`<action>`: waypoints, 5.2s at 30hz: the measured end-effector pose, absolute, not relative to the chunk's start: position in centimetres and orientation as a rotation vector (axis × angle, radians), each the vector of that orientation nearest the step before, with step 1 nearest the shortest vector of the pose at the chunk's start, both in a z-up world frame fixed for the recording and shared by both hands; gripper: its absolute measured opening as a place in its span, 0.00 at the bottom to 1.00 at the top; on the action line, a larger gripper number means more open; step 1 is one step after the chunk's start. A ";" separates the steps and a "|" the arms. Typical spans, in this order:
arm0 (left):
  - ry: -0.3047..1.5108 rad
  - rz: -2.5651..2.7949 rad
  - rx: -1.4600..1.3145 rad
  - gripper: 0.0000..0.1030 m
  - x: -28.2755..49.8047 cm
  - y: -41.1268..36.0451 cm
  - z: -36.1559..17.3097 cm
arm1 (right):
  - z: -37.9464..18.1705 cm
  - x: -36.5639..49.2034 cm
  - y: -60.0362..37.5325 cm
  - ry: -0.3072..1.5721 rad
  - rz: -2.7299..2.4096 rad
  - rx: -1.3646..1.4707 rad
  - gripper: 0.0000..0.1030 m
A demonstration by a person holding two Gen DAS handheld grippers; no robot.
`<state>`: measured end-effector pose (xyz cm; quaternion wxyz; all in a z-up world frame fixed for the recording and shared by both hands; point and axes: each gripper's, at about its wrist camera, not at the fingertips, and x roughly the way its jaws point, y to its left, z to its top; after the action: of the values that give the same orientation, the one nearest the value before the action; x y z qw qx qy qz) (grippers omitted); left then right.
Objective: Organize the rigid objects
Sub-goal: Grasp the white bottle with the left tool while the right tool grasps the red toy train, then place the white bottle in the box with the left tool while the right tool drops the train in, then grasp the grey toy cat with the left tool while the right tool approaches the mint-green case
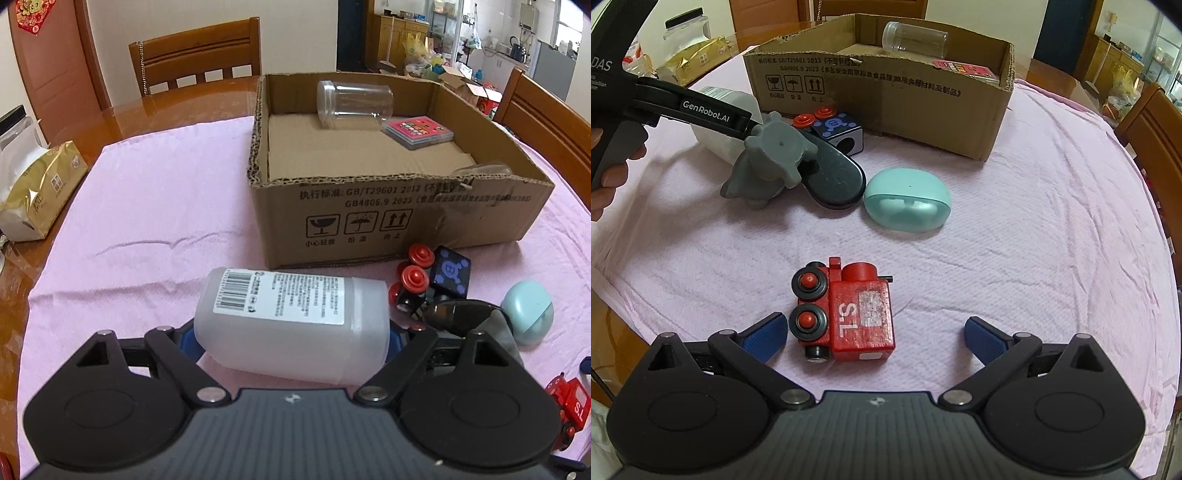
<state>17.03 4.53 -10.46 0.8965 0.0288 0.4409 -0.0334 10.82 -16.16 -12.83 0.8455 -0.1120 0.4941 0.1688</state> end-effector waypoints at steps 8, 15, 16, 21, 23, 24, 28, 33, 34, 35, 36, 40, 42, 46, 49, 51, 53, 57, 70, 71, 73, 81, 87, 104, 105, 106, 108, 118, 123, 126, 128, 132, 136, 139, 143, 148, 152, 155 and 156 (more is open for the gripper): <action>0.913 -0.076 0.068 0.82 17.1 4.5 -10.4 | -12.1 10.5 -14.9 1.004 0.392 -0.249 0.69; 0.882 -0.082 0.092 0.81 16.9 4.5 -9.5 | -11.9 10.4 -14.2 0.986 0.388 -0.262 0.57; 0.880 -0.084 0.092 0.80 16.9 4.5 -9.4 | -11.9 10.3 -14.2 0.983 0.384 -0.263 0.57; 0.897 -0.105 0.091 0.80 17.2 4.8 -9.2 | -11.8 10.2 -14.0 0.991 0.371 -0.263 0.54; 0.914 -0.117 0.094 0.80 17.4 4.8 -9.1 | -11.7 10.4 -13.9 1.009 0.362 -0.253 0.53; 0.924 -0.124 0.097 0.80 17.5 4.9 -9.0 | -11.7 10.5 -13.9 1.020 0.355 -0.248 0.53; 0.953 -0.155 0.117 0.80 17.7 5.2 -8.6 | -11.4 10.9 -13.7 1.045 0.335 -0.258 0.53; 0.972 -0.192 0.145 0.80 17.5 5.5 -7.2 | -10.5 11.4 -13.6 1.050 0.365 -0.281 0.53; 0.975 -0.199 0.147 0.80 17.4 5.6 -6.8 | -10.3 11.5 -13.6 1.049 0.375 -0.290 0.53; 0.978 -0.209 0.151 0.80 17.3 5.6 -6.3 | -10.0 11.6 -13.7 1.046 0.386 -0.297 0.53; 0.981 -0.218 0.156 0.80 17.2 5.6 -5.8 | -9.7 11.8 -13.8 1.044 0.400 -0.303 0.53; 0.996 -0.251 0.190 0.80 16.8 5.3 -3.8 | -8.0 12.6 -14.4 1.019 0.446 -0.328 0.53; 0.993 -0.273 0.210 0.80 16.7 4.9 -2.6 | -6.9 13.1 -14.9 0.998 0.473 -0.334 0.53; 0.944 -0.298 0.251 0.80 17.0 4.0 0.1 | -5.3 14.3 -15.4 0.965 0.513 -0.349 0.53; 0.902 -0.311 0.255 0.80 17.9 3.3 1.7 | -4.1 15.2 -15.7 0.925 0.533 -0.371 0.53; 0.882 -0.315 0.250 0.80 19.1 2.8 2.4 | -3.4 15.9 -15.8 0.903 0.539 -0.373 0.53; 0.870 -0.318 0.248 0.80 20.3 2.2 2.7 | -2.6 16.6 -16.0 0.876 0.544 -0.373 0.53; 0.857 -0.316 0.243 0.80 23.0 1.2 2.6 | -1.6 18.0 -16.3 0.836 0.533 -0.385 0.53; 0.909 -0.267 0.246 0.81 30.5 -0.3 -1.2 | -0.4 20.8 -16.6 0.784 0.524 -0.407 0.53; 0.914 -0.265 0.240 0.84 30.8 -0.3 -1.3 | -0.3 20.9 -16.7 0.783 0.524 -0.407 0.53; 0.897 -0.242 0.220 0.90 31.3 0.0 -1.4 | -0.2 21.2 -16.7 0.782 0.526 -0.405 0.53; 0.837 -0.189 0.168 0.95 30.7 1.5 0.0 | -0.3 22.1 -16.2 0.778 0.528 -0.410 0.53; 0.824 -0.191 0.119 0.98 27.5 2.8 1.1 | -0.2 23.1 -15.8 0.774 0.534 -0.407 0.53; 0.794 0.009 0.098 0.99 17.2 6.2 0.5 | -0.5 29.9 -14.4 0.805 0.511 -0.375 0.53; 0.794 0.012 0.101 0.99 16.9 6.4 0.5 | -0.6 30.3 -14.2 0.804 0.507 -0.376 0.53; 0.793 0.021 0.103 0.99 16.6 6.5 0.5 | -0.6 30.7 -14.0 0.802 0.498 -0.375 0.54; 0.795 0.037 0.101 0.99 16.0 6.8 0.4 | -0.6 31.5 -13.6 0.798 0.482 -0.368 0.64; 0.815 0.065 0.081 0.99 14.7 8.2 -0.1 | 0.6 30.7 -13.1 0.754 0.446 -0.342 1.00; 0.822 0.048 0.064 0.99 14.5 8.4 -0.3 | 0.7 29.1 -13.4 0.786 0.410 -0.311 1.00; 0.822 0.046 0.068 0.99 14.5 8.3 -0.3 | 0.5 27.9 -13.8 0.803 0.381 -0.274 1.00; 0.823 0.042 0.068 0.99 14.5 8.3 -0.4 | 0.1 27.1 -14.1 0.811 0.355 -0.255 1.00; 0.832 0.033 0.069 0.99 14.4 8.2 -0.9 | -1.7 25.5 -14.9 0.856 0.310 -0.205 1.00; 0.850 0.012 0.065 0.99 14.4 8.1 -1.5 | -4.5 24.0 -15.2 0.914 0.247 -0.193 1.00; 0.864 -0.008 0.060 0.99 14.4 8.1 -2.0 | -7.1 23.2 -15.4 0.961 0.196 -0.177 1.00; 0.876 -0.036 0.060 0.99 14.1 7.9 -2.4 | -10.4 22.8 -15.5 1.018 0.135 -0.144 1.00; 0.881 -0.080 0.074 0.99 13.7 7.8 -2.6 | -12.6 22.6 -15.7 1.041 0.093 -0.096 1.00; 0.892 -0.123 0.077 0.99 13.6 7.8 -2.7 | -13.2 22.4 -15.9 1.057 0.067 -0.112 1.00; 0.901 -0.150 0.080 0.99 13.8 7.5 -3.0 | -13.3 21.9 -16.7 1.054 0.069 -0.119 1.00; 0.905 -0.155 0.083 0.99 13.8 7.3 -3.1 | -13.3 21.8 -17.0 1.060 0.079 -0.115 1.00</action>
<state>13.78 7.30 -3.14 0.8956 0.0399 0.4366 -0.0750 21.77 -17.01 -13.30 0.8604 -0.0547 0.5052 0.0377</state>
